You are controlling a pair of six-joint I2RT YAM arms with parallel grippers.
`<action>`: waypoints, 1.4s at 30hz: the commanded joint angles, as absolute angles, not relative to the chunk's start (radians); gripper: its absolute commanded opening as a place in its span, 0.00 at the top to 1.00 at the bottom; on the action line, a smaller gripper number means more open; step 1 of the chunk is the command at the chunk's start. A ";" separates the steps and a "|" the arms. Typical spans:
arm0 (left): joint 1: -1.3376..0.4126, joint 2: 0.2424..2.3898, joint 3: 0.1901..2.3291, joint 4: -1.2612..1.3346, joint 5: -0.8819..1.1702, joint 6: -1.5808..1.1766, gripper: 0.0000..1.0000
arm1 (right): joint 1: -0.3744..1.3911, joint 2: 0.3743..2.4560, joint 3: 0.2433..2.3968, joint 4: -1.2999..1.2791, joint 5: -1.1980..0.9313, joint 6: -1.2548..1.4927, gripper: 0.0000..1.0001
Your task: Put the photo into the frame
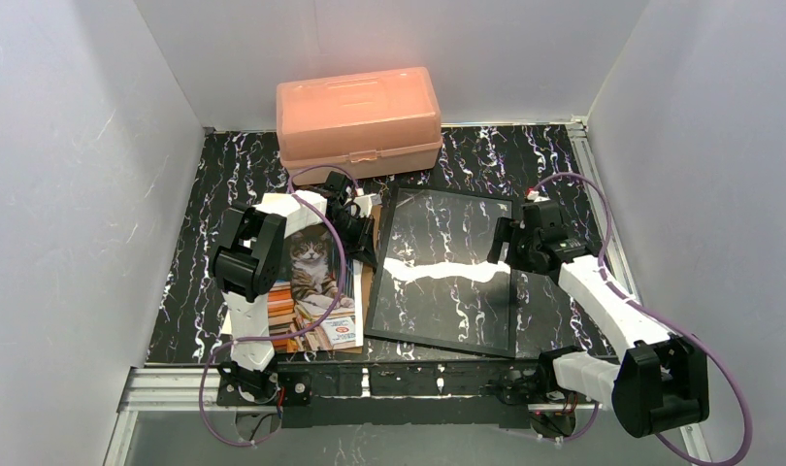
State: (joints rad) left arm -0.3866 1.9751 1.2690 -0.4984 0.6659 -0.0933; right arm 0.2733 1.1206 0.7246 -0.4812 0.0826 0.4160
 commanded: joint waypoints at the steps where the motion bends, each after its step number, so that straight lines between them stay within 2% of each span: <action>1: -0.390 1.972 1.283 -0.523 0.689 -0.082 0.96 | 0.272 1.131 0.791 -0.474 0.113 0.429 0.10; 8: -0.390 1.973 1.285 -0.526 0.689 -0.081 0.96 | 0.274 1.226 0.864 -0.356 0.096 0.466 0.13; 12: -0.387 1.965 1.291 -0.535 0.690 -0.082 0.97 | 0.301 1.346 0.947 -0.264 0.084 0.491 0.19; 19: -0.371 1.955 1.299 -0.546 0.700 -0.077 0.97 | 0.425 1.642 1.181 -0.180 0.161 0.502 0.46; 26: -0.352 1.949 1.302 -0.549 0.703 -0.074 0.97 | 0.476 1.875 1.379 -0.127 0.215 0.513 0.73; 32: -0.346 1.943 1.301 -0.551 0.703 -0.065 0.98 | 0.493 2.009 1.497 -0.124 0.222 0.520 0.80; 42: -0.345 1.945 1.304 -0.549 0.706 -0.067 0.98 | 0.494 2.104 1.544 -0.124 0.225 0.524 0.85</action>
